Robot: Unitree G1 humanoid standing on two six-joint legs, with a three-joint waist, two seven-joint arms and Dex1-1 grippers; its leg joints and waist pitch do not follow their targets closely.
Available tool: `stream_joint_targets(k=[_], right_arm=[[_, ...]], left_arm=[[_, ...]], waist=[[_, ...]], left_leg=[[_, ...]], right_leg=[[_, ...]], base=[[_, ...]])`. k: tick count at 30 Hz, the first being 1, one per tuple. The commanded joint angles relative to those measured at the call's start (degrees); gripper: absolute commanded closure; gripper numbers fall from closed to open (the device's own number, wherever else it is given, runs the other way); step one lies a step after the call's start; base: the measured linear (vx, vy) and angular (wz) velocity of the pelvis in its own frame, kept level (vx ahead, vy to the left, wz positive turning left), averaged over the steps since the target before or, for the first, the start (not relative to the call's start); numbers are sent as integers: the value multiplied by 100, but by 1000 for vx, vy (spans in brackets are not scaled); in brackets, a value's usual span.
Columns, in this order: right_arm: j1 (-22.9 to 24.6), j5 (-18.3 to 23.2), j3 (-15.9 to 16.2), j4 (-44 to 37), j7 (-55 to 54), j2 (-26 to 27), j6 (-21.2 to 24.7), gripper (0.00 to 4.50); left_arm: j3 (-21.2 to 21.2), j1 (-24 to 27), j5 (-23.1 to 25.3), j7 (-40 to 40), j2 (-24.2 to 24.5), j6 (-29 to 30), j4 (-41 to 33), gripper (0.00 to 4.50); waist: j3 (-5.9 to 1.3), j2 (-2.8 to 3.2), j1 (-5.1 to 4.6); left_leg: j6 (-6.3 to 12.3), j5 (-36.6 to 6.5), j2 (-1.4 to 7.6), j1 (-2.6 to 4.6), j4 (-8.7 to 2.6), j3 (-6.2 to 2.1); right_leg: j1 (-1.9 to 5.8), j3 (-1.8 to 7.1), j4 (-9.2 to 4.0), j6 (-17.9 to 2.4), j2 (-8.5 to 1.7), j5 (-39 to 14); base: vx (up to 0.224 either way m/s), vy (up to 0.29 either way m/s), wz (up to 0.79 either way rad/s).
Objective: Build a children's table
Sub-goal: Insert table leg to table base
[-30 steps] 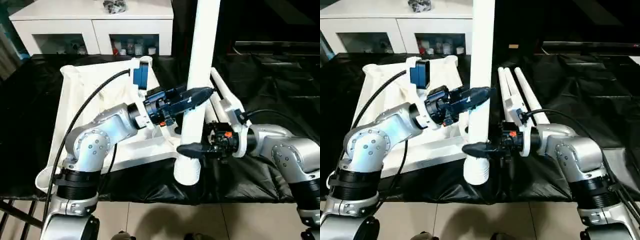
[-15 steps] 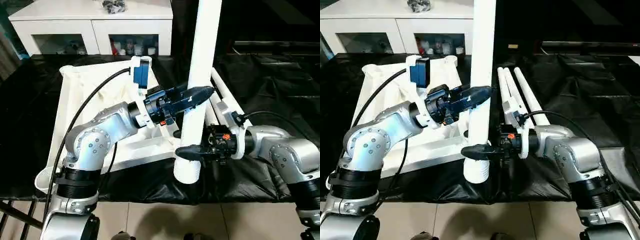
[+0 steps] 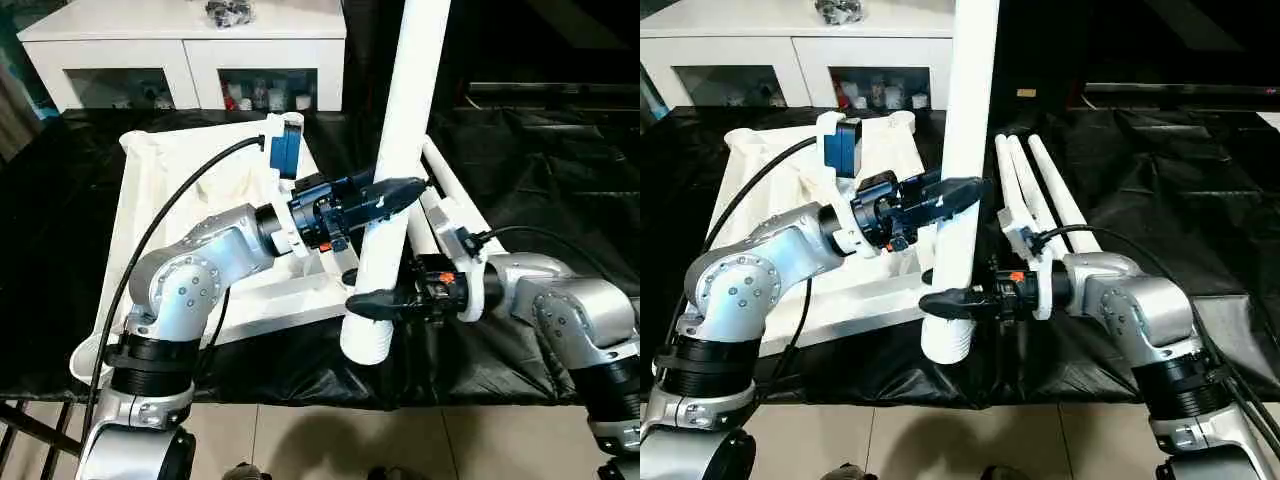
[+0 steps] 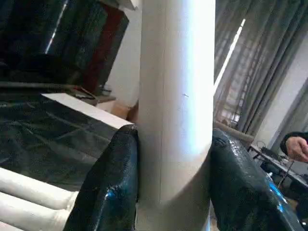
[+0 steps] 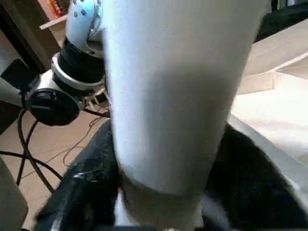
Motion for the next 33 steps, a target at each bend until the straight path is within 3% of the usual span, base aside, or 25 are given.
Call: stream_joint_targets(k=[1,24,33], right_arm=[[-7,-111,20,51,-137,25,-101,147],[128,44,8,-85,-24,82,215,131],[118,32,40,-76,13,41,266,215]], left_arm=[[-89,-140,-35,-120,4,-46,-65,270],[-86,-177,78,-190,-3,-127,1,270],[-100,-161,77,-220,11,-112,-15,270]], waist=[[-422,-85,2],[-425,-73,1],[-423,-92,-1]], left_leg=[[304,-1152,-13,41,-391,93],[297,-1170,-10,41,-397,88],[301,-1190,-11,47,-394,93]], right_leg=[[348,97,-464,-506,-256,-2833],[362,101,-451,-571,-253,-2723],[358,100,-463,-551,-257,-2788]], base=[[0,0,0],[0,0,0],[0,0,0]])
